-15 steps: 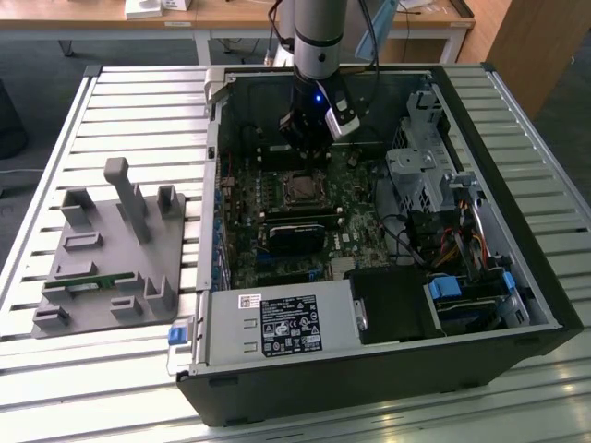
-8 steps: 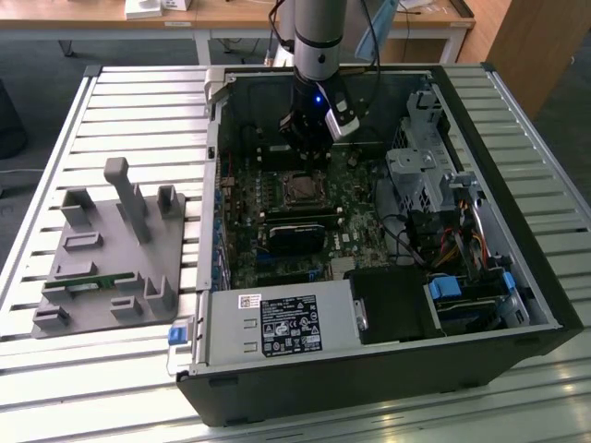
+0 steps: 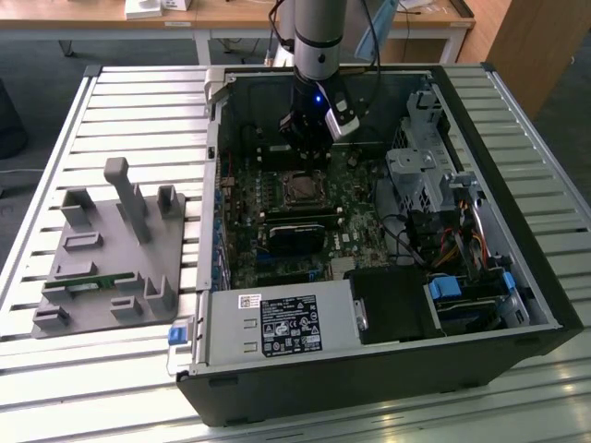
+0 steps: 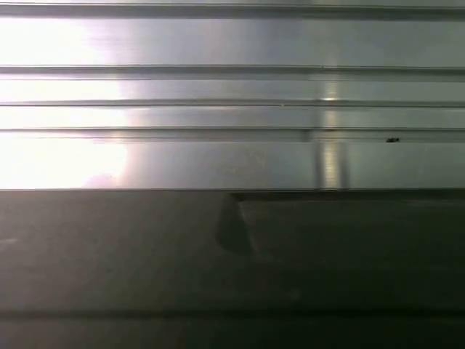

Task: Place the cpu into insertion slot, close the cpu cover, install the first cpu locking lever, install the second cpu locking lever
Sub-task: 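Install the first cpu locking lever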

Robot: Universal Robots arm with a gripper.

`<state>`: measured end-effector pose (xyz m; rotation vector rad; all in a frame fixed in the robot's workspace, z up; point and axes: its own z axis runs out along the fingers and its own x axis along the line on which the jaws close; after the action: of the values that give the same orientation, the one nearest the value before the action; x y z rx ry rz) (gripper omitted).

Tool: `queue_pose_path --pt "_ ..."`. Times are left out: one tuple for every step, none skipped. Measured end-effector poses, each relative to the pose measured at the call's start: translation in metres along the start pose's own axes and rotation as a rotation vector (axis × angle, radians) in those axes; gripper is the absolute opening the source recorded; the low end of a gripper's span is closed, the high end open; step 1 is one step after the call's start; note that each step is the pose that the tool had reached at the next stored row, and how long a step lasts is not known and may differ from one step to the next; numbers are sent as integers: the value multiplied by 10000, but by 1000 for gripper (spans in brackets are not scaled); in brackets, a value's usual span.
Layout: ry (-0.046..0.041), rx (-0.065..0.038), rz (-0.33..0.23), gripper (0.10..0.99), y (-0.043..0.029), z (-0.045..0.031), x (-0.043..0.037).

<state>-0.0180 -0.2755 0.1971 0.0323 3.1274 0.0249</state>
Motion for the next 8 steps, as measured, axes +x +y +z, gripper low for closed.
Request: queue_pose_path --pt "-4 -6 -1 106 1 -9 -1" --pt "-2 -3 -1 106 1 -24 -1" --pt "3 7 -1 106 0 -44 0" --pt "3 7 -1 106 0 -65 -1" --pt "2 6 -1 106 0 -87 -1" --pt "4 8 -1 106 0 -110 -1" --pt "4 9 0 106 1 -131 -1" --pt "5 9 -1 106 1 -143 -1"
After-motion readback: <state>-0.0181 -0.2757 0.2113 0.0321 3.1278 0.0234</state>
